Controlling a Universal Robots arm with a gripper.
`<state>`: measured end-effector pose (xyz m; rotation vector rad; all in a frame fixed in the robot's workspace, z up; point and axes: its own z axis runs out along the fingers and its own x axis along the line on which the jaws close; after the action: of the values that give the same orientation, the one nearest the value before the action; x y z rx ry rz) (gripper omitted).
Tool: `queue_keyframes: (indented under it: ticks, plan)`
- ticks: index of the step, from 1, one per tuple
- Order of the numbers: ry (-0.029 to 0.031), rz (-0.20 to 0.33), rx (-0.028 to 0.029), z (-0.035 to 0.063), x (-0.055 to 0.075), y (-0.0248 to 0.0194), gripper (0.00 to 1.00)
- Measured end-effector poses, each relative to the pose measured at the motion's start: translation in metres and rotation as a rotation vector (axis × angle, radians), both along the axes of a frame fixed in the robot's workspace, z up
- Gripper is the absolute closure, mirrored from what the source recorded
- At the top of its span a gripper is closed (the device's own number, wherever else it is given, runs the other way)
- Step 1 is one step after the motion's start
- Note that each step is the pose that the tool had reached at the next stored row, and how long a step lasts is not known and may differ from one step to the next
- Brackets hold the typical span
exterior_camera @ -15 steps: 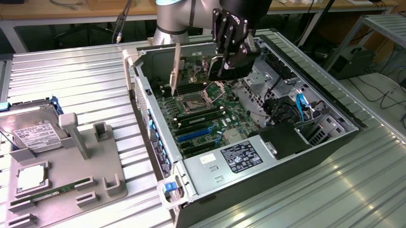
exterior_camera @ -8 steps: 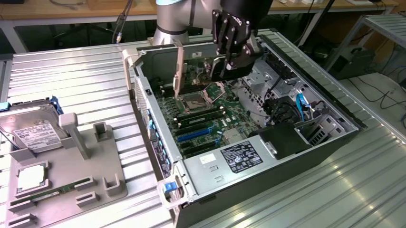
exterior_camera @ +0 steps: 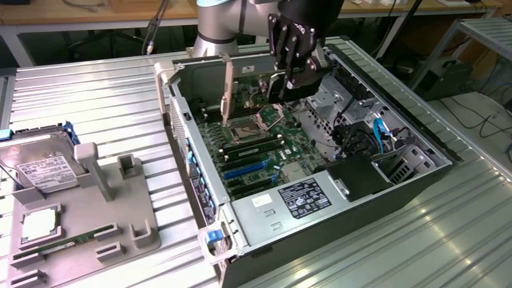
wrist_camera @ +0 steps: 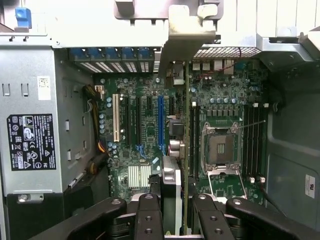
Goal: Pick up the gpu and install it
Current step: 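Insert the gpu into the slot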
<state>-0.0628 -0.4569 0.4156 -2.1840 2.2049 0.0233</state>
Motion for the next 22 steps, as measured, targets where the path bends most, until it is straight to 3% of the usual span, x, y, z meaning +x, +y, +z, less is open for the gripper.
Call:
queue_keyframes:
  ticks: [8,14,22]
  plan:
    - [-0.0006,0.0,-0.0003,-0.0048,0.0,0.0001,0.71]
    - [-0.0011,-0.001,-0.0041,-0.0114,0.0,0.0004,0.71]
    - [-0.0011,-0.003,-0.0038,-0.012,-0.001,0.0002,0.71]
